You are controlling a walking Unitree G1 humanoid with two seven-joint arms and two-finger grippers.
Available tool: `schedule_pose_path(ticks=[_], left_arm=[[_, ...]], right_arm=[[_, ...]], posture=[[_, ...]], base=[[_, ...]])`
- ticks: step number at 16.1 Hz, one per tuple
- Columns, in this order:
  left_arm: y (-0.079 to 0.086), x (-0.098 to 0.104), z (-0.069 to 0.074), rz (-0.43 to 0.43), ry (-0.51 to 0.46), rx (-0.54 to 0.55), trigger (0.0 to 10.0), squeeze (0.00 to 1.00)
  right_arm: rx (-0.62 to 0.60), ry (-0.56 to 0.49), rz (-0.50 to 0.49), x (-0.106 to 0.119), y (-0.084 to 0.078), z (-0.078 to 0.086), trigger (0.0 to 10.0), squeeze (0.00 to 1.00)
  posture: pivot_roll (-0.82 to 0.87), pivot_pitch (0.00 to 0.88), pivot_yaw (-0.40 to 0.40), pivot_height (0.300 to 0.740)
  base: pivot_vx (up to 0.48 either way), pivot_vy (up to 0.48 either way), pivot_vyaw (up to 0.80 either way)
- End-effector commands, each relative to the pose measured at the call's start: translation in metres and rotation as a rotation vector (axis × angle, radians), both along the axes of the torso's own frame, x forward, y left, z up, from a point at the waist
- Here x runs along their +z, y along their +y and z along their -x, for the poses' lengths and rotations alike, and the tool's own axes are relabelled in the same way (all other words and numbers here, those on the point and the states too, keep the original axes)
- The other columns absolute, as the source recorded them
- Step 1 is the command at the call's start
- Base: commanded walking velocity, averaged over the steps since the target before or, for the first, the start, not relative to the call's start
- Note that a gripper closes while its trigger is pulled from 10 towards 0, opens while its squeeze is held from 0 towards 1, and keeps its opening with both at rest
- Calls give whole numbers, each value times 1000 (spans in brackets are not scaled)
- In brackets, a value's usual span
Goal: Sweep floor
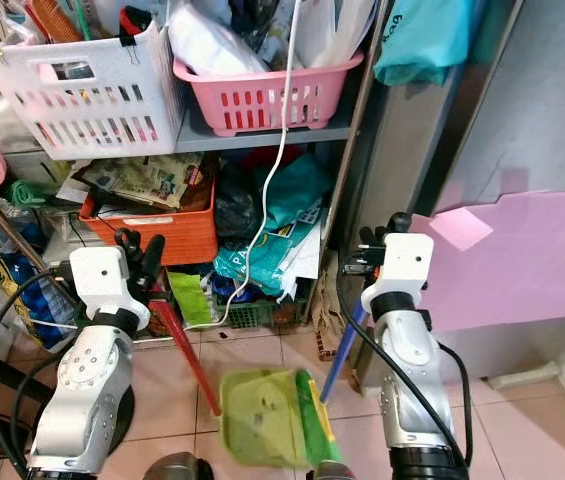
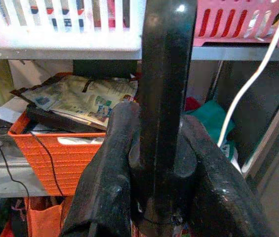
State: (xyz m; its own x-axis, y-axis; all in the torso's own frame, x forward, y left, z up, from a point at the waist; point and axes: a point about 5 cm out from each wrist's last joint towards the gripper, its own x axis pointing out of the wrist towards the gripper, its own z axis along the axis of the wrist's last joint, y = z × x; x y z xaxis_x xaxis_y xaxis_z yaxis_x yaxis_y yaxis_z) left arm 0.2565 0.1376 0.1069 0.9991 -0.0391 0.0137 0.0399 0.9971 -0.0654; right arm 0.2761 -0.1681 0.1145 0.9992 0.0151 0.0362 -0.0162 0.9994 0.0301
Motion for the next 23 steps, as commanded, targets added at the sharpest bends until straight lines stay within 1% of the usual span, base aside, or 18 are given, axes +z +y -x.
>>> schedule_pose_path(ticks=[1,4,7,19,21,22,23], left_arm=[[4,10,-5,-20,-42,9,10000,0],[2,10,-6,-20,-42,2,10000,0],[0,9,-4,-10,-31,-1,10000,0],[0,7,-7,-8,-21,2,10000,0],[-2,7,-7,13,-21,-2,10000,0],[-6,6,-7,49,0,-18,10000,0],[-8,5,-8,66,6,-31,10000,0]], right_arm=[[5,-18,-7,5,3,-6,10000,0],[3,-24,-5,7,2,-9,10000,0],[-3,-23,-5,8,-1,-9,10000,0],[11,-7,-10,5,2,-10,10000,0],[5,-12,-9,5,2,-9,10000,0],[11,-11,-16,6,4,-9,10000,0],[14,-8,-19,5,4,-9,10000,0]], posture=[[2,0,84,740],[-2,0,86,740],[-11,0,86,740],[-18,0,86,740],[-18,0,86,740],[-18,0,86,740],[-18,0,86,740]], base=[[-274,0,0],[-304,0,0],[-340,0,0],[-328,0,0],[0,0,0],[0,0,0],[0,480,0]])
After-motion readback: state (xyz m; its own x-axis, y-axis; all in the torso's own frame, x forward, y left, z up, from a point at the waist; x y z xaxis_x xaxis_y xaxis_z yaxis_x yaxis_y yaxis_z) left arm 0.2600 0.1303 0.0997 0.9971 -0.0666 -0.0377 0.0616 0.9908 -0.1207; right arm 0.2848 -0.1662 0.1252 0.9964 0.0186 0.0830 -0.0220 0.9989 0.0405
